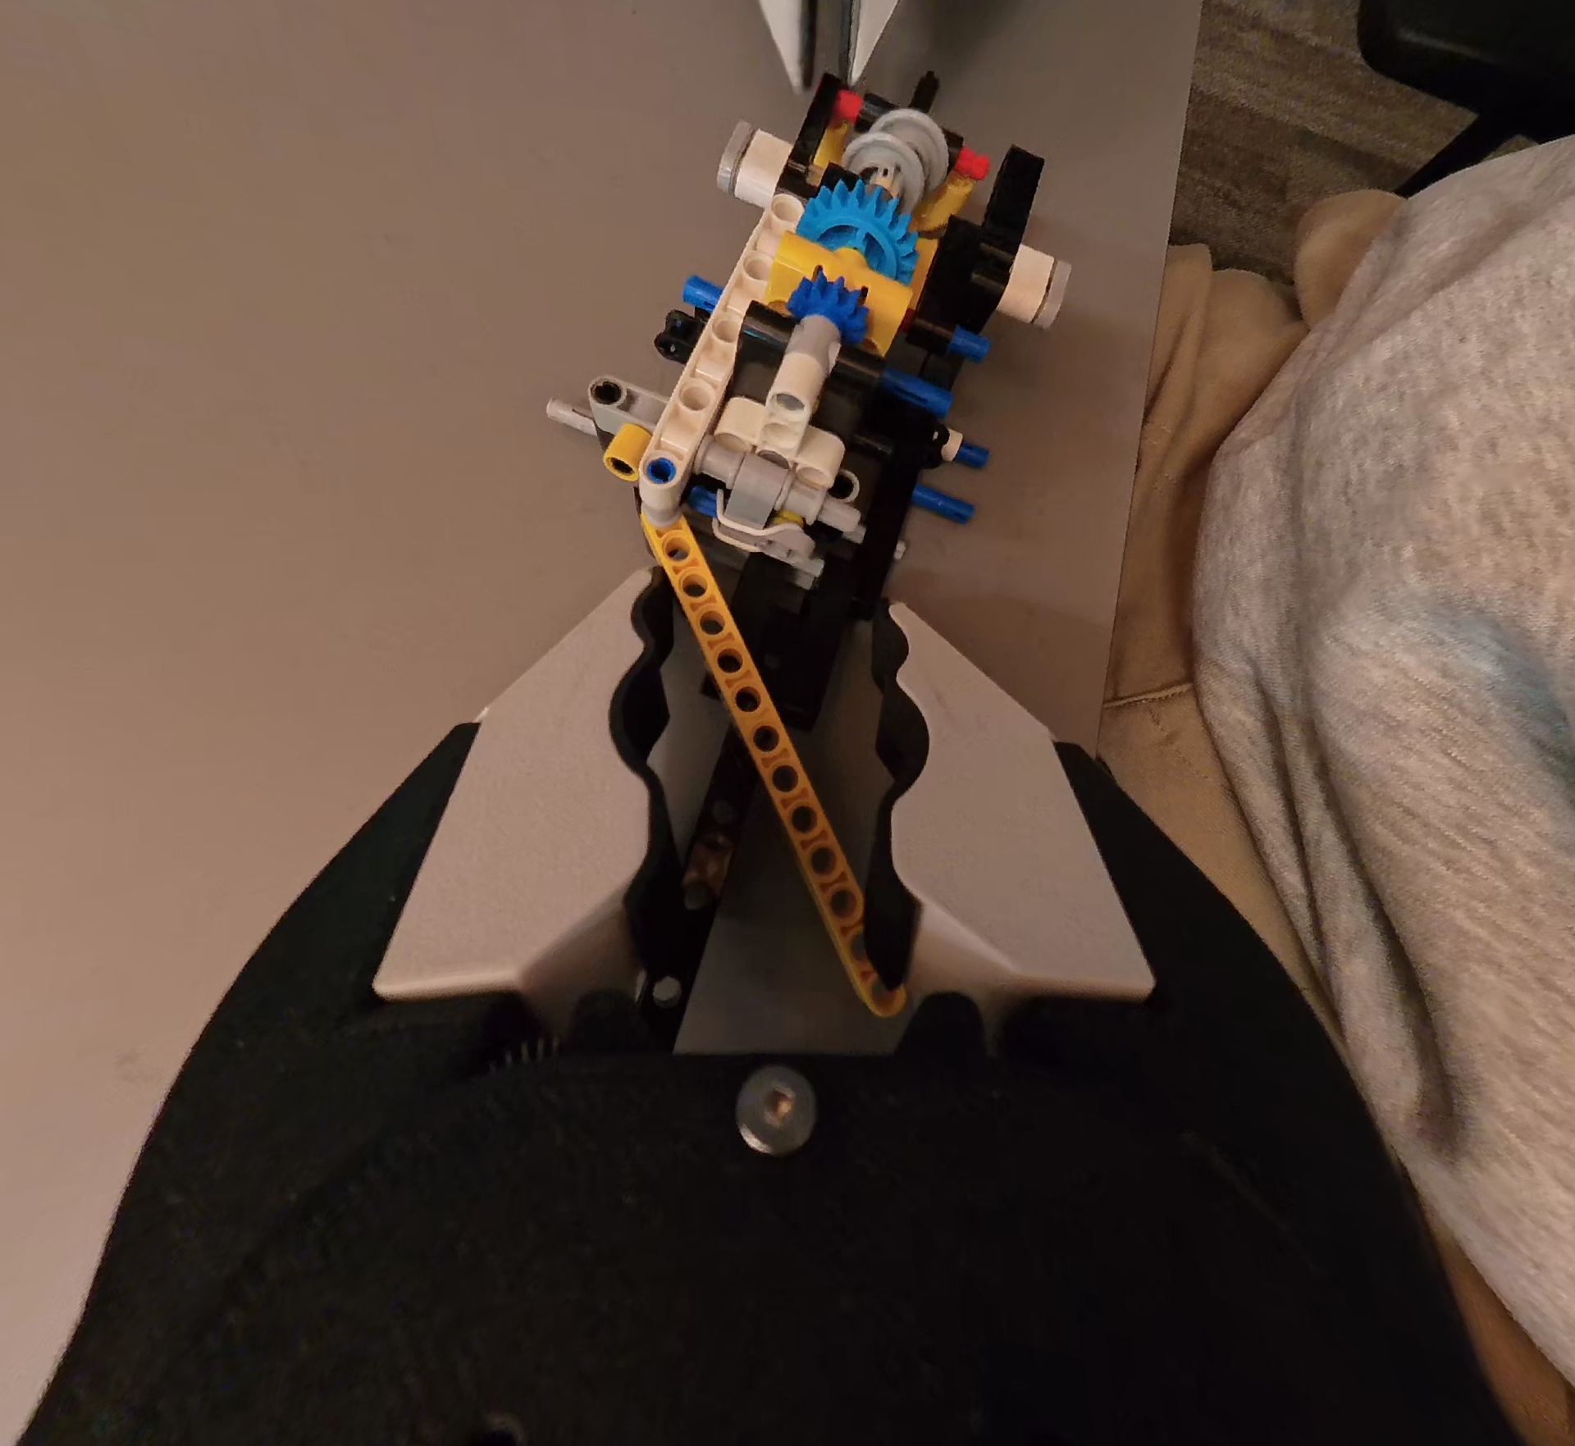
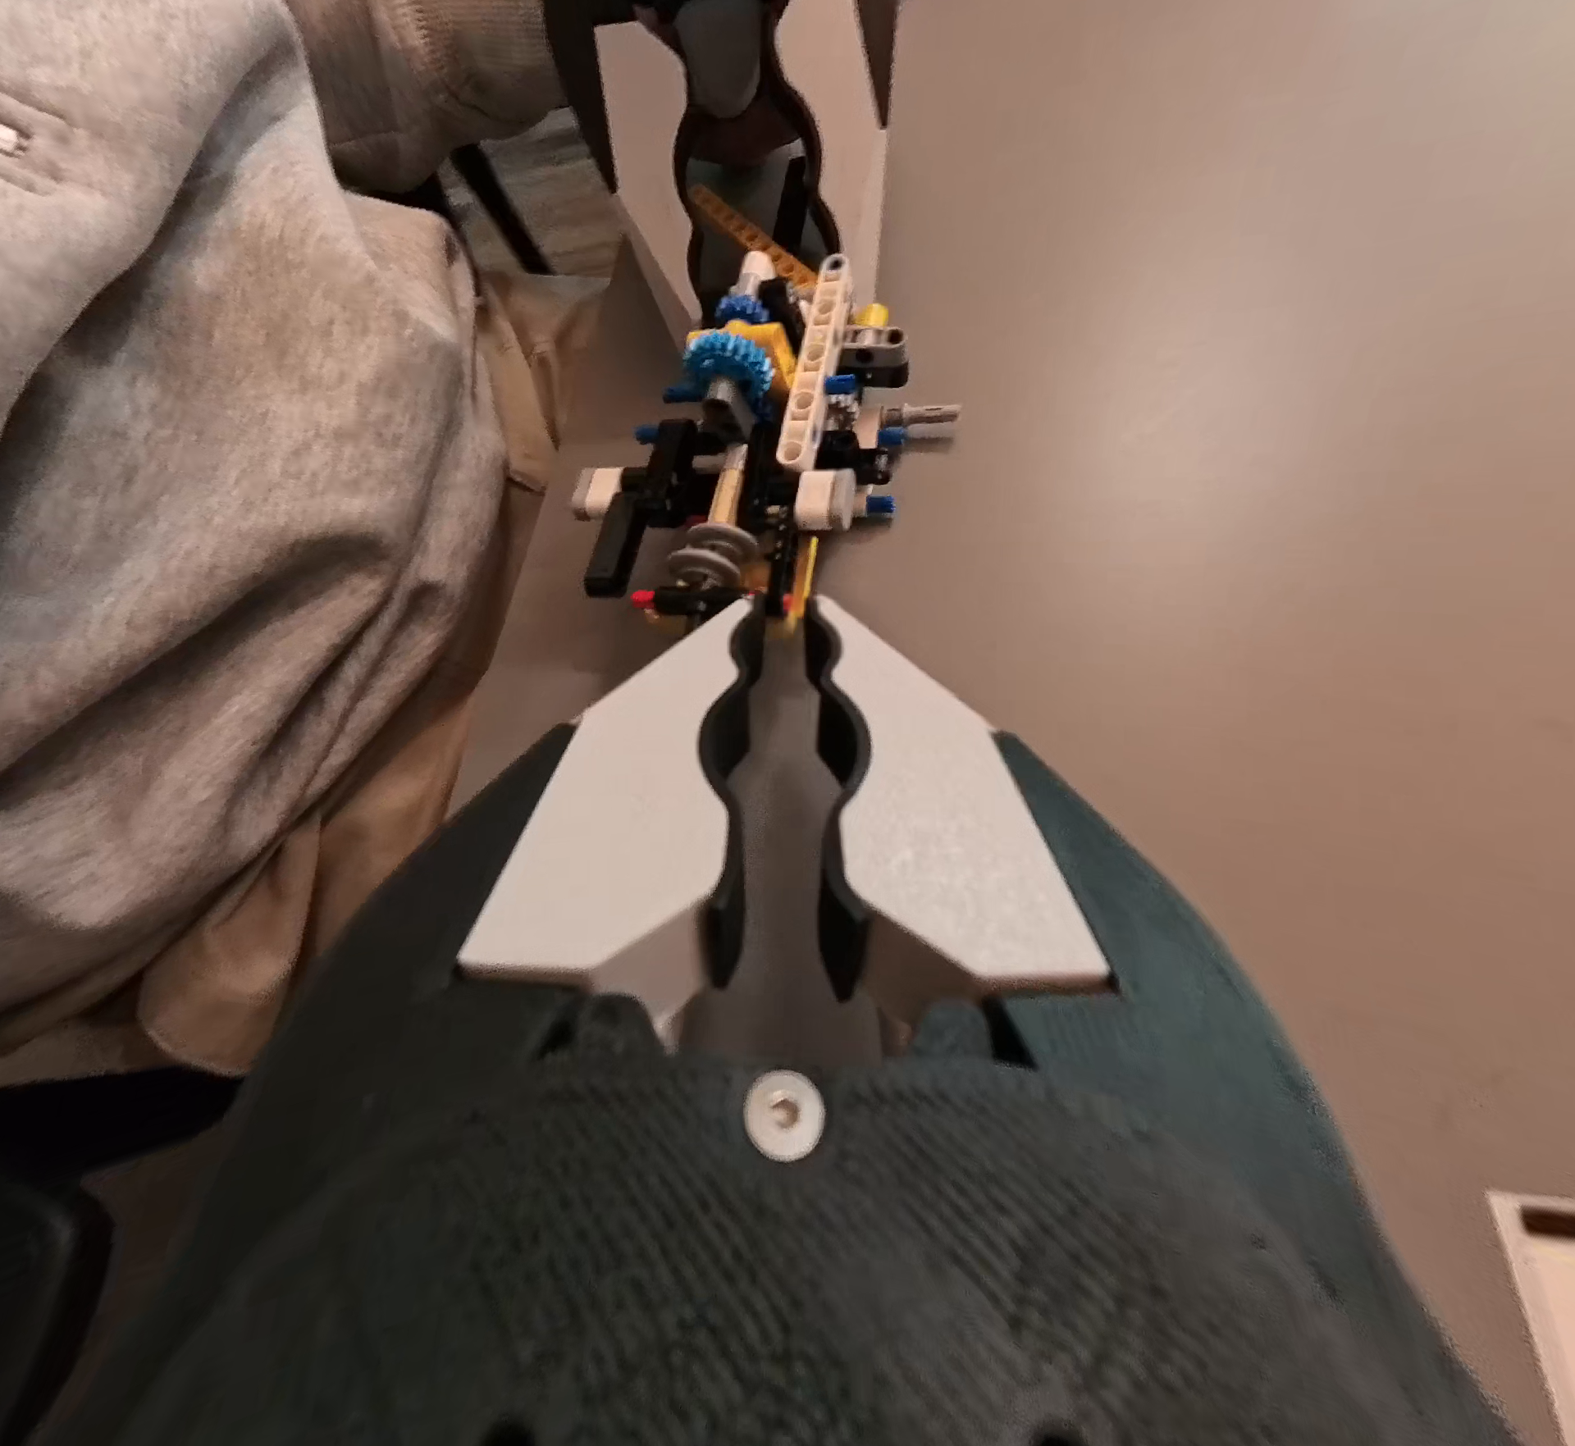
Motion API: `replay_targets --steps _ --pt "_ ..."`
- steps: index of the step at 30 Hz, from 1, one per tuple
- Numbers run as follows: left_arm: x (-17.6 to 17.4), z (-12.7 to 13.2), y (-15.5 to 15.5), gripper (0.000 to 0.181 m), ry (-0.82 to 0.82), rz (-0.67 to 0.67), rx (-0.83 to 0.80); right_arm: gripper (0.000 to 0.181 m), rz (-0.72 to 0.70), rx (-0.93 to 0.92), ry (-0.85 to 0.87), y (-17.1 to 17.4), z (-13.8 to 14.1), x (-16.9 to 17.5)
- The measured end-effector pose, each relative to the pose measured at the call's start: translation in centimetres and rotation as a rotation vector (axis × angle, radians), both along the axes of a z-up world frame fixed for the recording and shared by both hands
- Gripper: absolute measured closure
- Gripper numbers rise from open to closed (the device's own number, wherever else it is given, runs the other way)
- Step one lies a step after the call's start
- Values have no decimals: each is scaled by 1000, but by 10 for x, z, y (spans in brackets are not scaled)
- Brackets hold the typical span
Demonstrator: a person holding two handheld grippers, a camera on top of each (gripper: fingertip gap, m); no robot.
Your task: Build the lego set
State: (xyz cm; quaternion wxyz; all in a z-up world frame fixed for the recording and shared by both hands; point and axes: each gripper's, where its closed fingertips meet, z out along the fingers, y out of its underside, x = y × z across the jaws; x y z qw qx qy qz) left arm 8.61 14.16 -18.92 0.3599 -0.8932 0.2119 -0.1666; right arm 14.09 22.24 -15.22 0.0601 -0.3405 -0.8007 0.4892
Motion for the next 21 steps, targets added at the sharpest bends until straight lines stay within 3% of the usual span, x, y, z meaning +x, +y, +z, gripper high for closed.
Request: replay_targets --steps 3,6,9,12,15,21 --pt "0 0 0 135 -3 0 -1 149 -95 20 57 5 6 -1" --pt "0 0 0 135 -7 0 -3 111 -149 13 87 -2 7 8" --pt "0 0 0 135 -6 0 -2 98 -215 56 120 -10 0 11" --pt "0 -1 0 135 -5 0 -2 96 -226 142 122 -11 -6 11" --pt "1 -1 0 135 2 1 1 101 -209 59 125 -26 1 6" --pt "1 -1 0 135 13 11 5 104 -262 103 94 -23 -9 6"
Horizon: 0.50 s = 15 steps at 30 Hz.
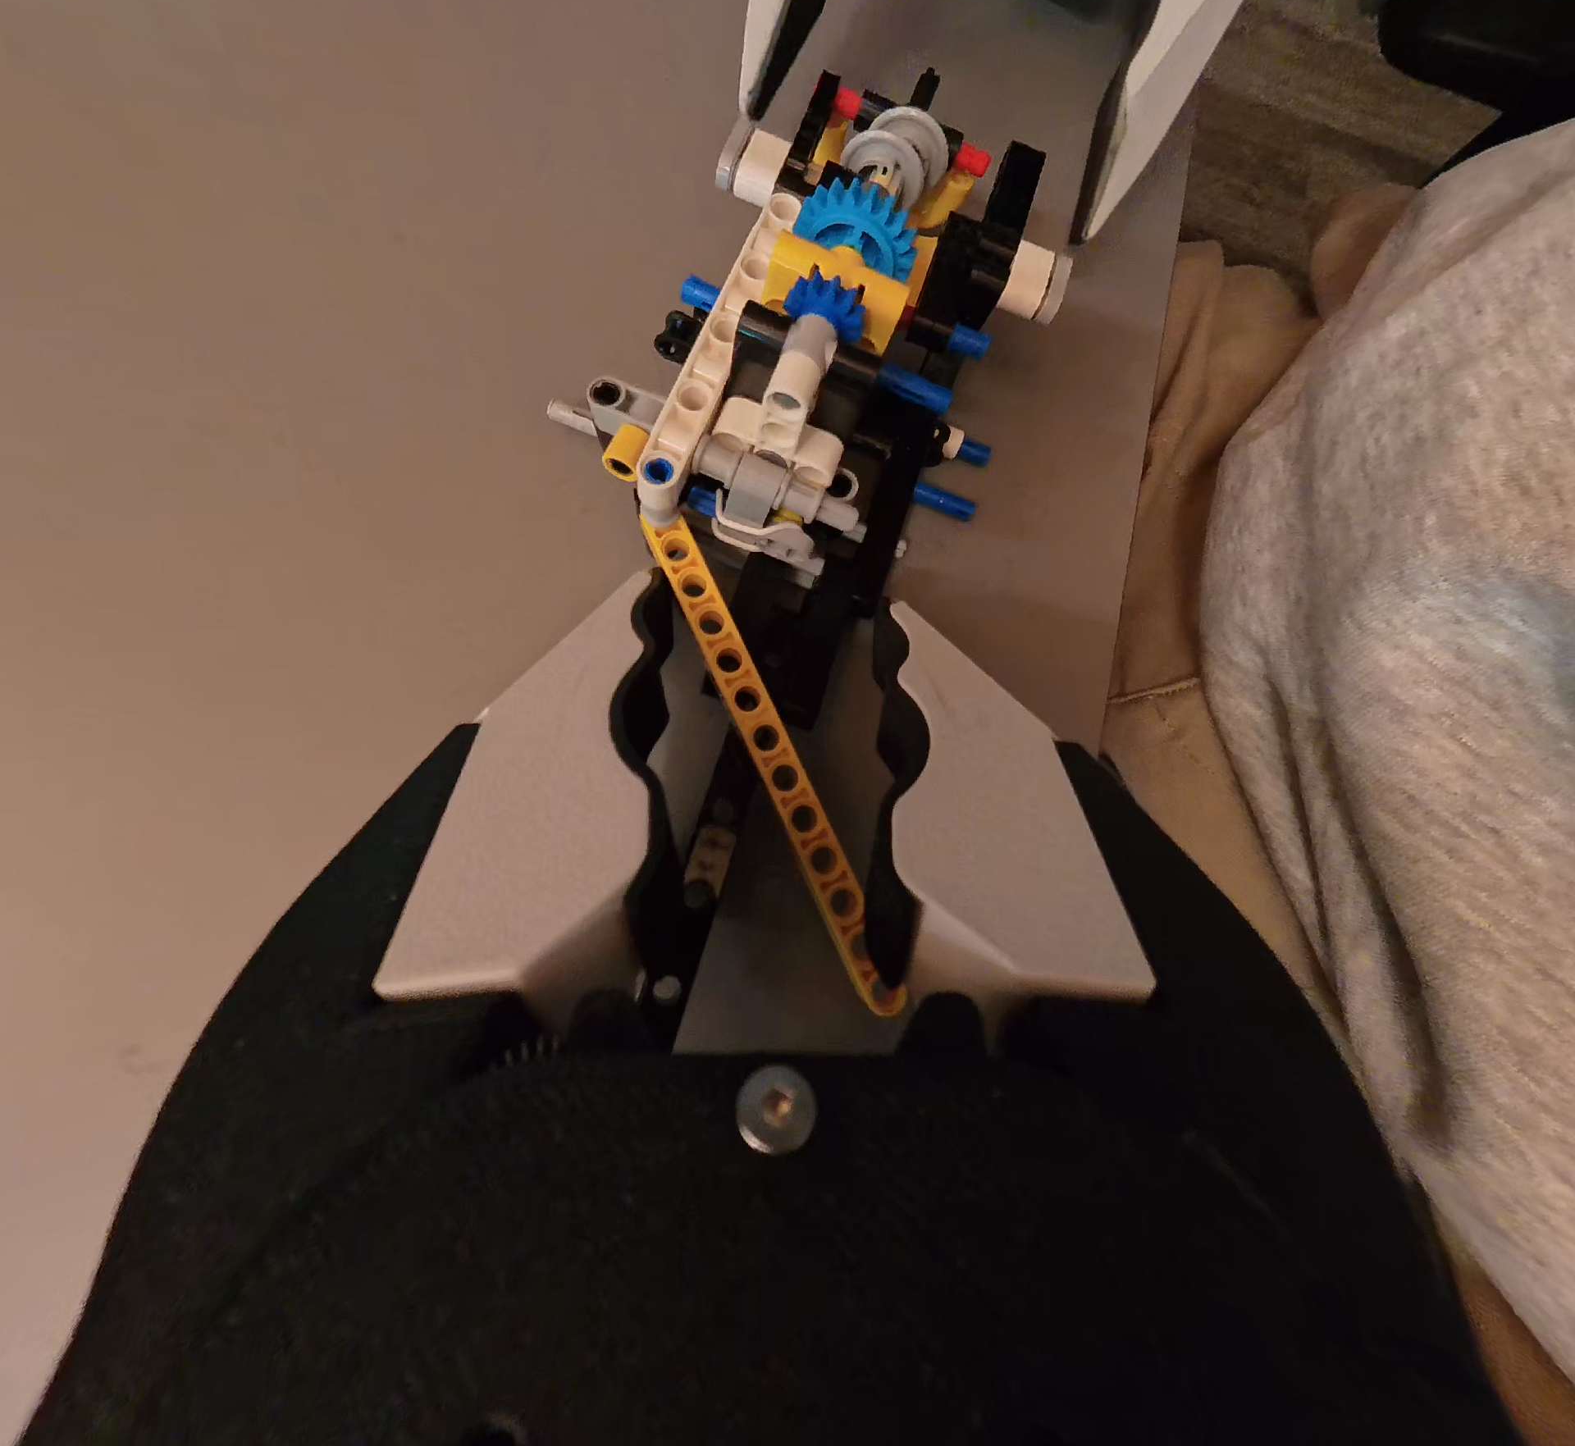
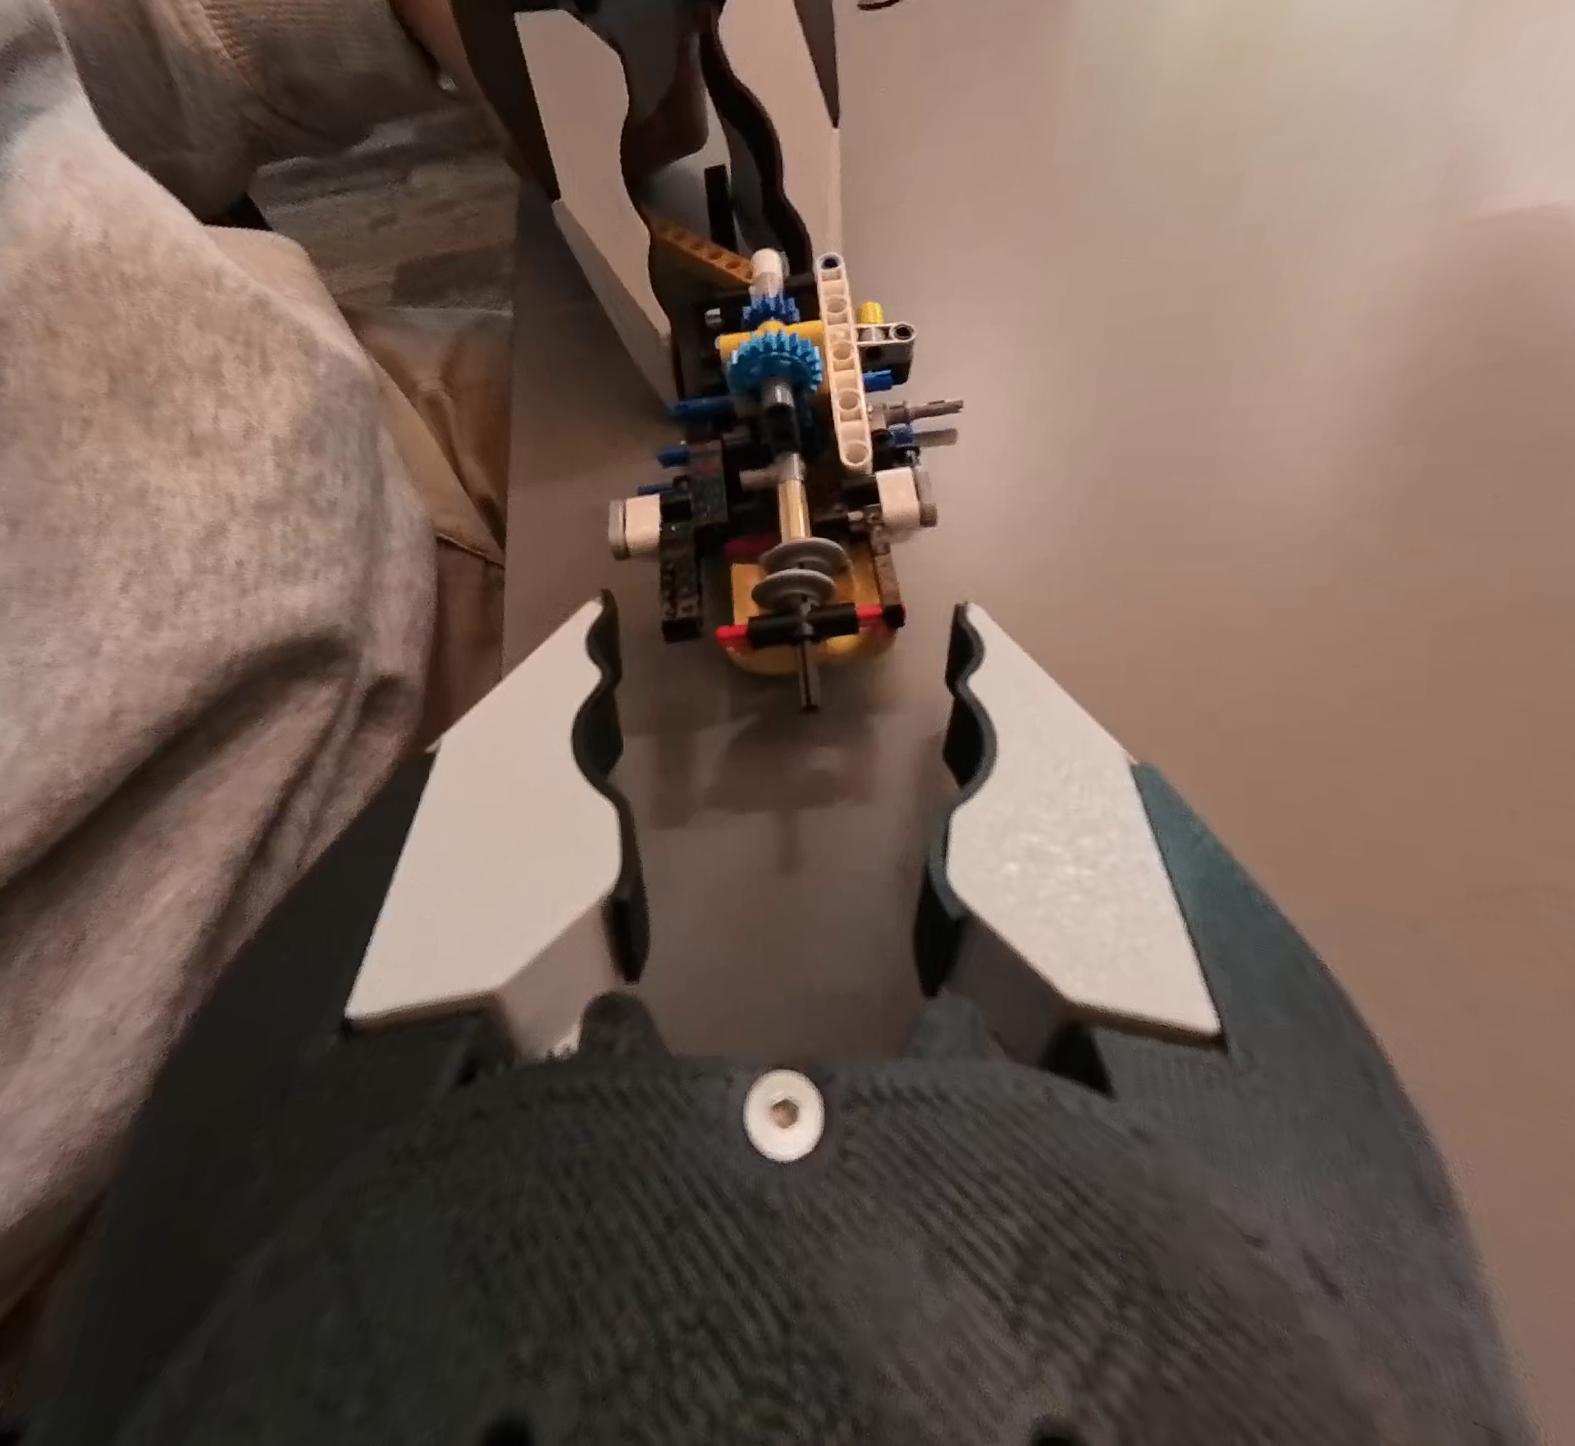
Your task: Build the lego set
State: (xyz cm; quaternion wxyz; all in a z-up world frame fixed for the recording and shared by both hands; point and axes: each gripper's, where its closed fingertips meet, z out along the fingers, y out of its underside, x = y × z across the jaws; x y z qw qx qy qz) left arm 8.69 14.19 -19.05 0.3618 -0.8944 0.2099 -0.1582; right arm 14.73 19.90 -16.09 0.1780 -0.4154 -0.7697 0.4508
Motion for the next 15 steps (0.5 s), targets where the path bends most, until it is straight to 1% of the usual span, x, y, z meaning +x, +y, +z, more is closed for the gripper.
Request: replay_targets --steps 4,8,15 --pt "0 0 0 135 -2 0 -1 111 -60 -43 28 3 7 -3" --pt "0 0 0 135 3 0 1 115 -83 -26 27 3 5 -5" --pt "0 -1 0 135 4 10 1 125 -71 -16 6 0 0 -5"
